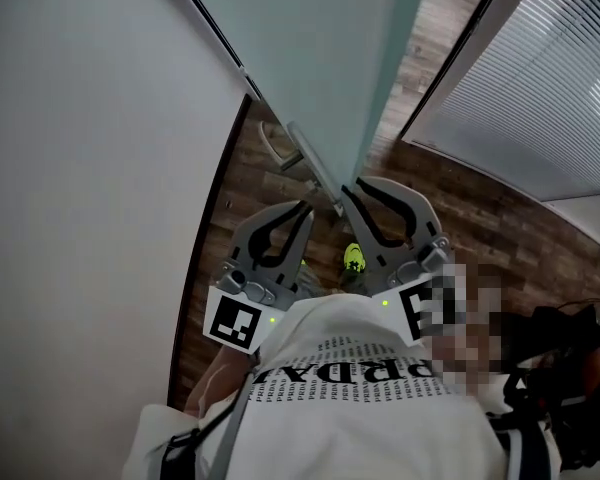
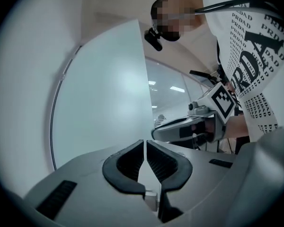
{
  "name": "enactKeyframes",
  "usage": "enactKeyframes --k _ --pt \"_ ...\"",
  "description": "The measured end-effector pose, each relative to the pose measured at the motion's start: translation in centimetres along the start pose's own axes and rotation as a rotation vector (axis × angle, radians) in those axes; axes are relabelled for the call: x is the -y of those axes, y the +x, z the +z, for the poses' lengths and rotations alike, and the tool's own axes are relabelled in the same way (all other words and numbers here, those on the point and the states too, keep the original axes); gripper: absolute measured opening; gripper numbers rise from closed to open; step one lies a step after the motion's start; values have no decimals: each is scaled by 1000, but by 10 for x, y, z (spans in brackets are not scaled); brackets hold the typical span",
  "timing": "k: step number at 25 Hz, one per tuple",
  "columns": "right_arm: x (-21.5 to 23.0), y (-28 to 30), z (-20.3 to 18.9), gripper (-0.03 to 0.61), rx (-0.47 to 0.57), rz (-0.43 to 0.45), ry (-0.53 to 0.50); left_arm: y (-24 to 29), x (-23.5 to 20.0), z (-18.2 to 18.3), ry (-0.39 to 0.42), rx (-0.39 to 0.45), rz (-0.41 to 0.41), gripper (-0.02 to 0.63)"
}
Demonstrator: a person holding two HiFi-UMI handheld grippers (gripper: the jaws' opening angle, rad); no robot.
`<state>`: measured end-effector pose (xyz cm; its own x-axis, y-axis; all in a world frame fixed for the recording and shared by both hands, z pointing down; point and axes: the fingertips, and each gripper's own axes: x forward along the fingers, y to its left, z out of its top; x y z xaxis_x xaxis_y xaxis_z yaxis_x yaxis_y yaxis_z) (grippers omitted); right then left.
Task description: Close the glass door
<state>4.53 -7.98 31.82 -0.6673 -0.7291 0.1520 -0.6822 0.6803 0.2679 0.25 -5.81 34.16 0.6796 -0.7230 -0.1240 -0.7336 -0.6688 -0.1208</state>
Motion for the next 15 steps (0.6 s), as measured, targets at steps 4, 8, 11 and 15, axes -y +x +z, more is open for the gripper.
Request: enactKeyframes --k 4,8,11,15 --pt "30 -15 -13 28 -8 -108 19 24 19 -16 -40 -31 -99 3" --pt "37 -20 -13 28 -16 -134 59 20 24 -18 -66 -71 -136 3" --pt "40 -17 -14 28 -26 -113 -16 17 23 -24 -95 -49 -97 3" --pt "39 -17 -26 28 -85 -96 39 7 23 -27 -118 -70 -99 3"
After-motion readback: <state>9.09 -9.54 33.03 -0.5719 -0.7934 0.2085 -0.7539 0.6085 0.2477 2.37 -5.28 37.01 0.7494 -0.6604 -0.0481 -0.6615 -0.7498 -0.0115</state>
